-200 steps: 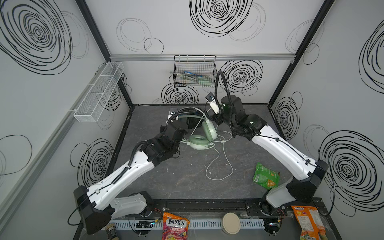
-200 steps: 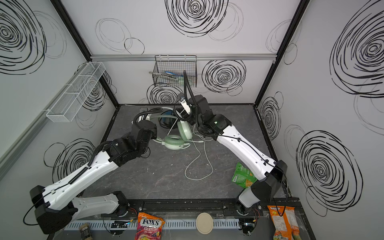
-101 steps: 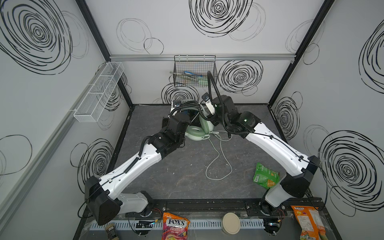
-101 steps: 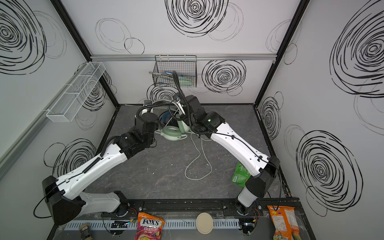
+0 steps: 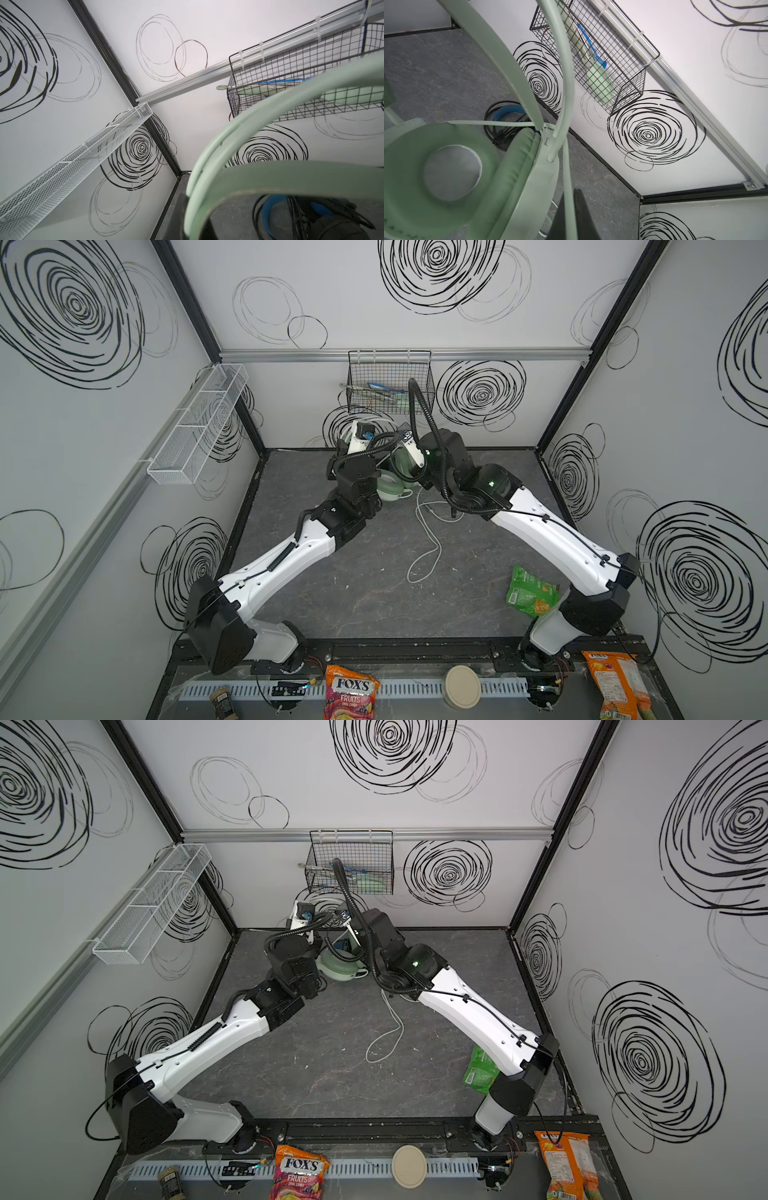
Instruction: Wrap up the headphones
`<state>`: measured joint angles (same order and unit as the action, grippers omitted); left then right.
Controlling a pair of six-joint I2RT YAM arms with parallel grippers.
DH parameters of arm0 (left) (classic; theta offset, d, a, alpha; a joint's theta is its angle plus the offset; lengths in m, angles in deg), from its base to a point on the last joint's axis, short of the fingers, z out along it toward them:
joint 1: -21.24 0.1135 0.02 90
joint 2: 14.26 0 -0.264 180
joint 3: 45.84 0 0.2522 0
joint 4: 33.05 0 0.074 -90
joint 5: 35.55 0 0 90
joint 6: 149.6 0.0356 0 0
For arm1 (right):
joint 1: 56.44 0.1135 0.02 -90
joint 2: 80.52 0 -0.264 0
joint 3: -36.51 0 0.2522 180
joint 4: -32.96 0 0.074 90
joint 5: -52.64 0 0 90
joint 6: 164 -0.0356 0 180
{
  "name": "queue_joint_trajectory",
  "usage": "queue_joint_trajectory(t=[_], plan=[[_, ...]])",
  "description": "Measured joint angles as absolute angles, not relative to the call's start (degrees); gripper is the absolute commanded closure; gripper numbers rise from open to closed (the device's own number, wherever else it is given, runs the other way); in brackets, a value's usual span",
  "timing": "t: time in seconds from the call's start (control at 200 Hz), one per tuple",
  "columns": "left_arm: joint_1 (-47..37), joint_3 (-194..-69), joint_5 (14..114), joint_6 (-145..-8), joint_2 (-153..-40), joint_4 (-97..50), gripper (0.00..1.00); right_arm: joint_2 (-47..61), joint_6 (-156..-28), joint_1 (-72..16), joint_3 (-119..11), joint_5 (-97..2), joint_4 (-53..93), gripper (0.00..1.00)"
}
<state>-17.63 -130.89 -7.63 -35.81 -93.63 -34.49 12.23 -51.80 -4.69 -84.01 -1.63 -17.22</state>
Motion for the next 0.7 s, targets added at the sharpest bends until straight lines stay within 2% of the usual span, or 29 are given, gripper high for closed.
queue_joint_trajectory(t=[0.445,0.695], plan=[[-17.37,-136.96,3.05,-48.81,-89.96,-9.61,1.00,10.83,-46.73,-10.88,-82.46,1.47,-14.05,0.91],[-17.37,-131.17,-1.32,-48.16,-90.62,-18.38,1.00,10.29,-52.43,-7.05,-83.22,-1.24,-16.50,0.91]])
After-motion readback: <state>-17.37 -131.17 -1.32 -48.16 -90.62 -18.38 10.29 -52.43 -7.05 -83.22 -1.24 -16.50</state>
